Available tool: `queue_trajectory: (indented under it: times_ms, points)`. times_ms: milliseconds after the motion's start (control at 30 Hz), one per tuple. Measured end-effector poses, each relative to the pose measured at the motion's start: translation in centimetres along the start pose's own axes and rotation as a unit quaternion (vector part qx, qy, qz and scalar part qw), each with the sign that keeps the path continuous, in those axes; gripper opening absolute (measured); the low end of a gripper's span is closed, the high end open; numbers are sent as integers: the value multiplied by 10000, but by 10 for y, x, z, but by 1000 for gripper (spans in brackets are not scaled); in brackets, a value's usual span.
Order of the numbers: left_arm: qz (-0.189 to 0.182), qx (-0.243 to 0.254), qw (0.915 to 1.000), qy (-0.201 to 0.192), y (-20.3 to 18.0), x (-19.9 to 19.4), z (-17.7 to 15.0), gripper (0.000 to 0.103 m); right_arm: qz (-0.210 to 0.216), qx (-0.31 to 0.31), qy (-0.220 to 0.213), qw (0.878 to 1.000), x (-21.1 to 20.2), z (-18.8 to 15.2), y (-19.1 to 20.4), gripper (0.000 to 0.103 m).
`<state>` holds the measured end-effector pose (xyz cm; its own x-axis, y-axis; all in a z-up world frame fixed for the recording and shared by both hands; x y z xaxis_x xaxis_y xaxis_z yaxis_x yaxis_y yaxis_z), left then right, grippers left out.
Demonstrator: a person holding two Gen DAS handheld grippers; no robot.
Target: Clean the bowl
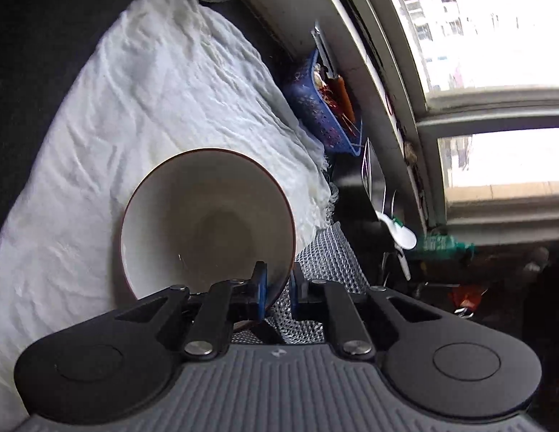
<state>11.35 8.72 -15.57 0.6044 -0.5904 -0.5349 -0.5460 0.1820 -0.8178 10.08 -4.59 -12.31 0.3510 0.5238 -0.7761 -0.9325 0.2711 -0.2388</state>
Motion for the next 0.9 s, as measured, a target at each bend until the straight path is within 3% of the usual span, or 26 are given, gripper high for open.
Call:
queue_trajectory:
  times_ms: [67,133,200,300,367,433,500,667,700,800,900]
  points:
    - [-359,-647,9970,-222,9,-2,6,12,110,-25,19,9999,3,0,6,8]
    - [-450,-772,9954,-355,9,0,10,11,235,-111,16,9997,8,1,16,8]
    - [-323,-402,9981,-345,1,4,11,12,304,-244,28,9992,12,3,26,8]
    - [313,774,9965,-102,-14,11,2,16,230,-199,21,9995,13,4,22,8]
    - [616,1380,9885,33,-19,17,-5,18,112,-154,26,9998,12,4,14,8]
    - [953,2188,9711,18,-27,19,-12,19,29,-55,21,10000,11,4,4,8]
    - [1254,2693,9548,105,-32,21,-17,19,4,-1,4,10000,10,4,0,8]
    - [1626,3421,9253,167,-39,20,-30,17,-77,60,5,10000,9,1,-4,8]
    - [1528,3426,9269,143,-41,19,-32,14,-78,65,-2,9999,8,1,-5,8]
    - [1085,2220,9688,202,-31,11,-20,14,-120,-52,10,9999,6,2,-2,8]
    - [572,879,9945,61,-17,1,-7,13,-85,-154,8,9998,1,1,3,8]
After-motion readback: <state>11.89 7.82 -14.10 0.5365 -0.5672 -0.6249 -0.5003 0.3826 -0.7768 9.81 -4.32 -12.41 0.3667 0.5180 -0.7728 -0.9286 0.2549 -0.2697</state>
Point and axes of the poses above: each gripper's, at about its wrist camera, not at the fingertips, and x roughly the way its jaws point, y to its left, z to its top, the point moved 6 cm from there along x, roughly the way its jaws point, and after that the axes turned 9 degrees about -x, right-handed, at the moved point
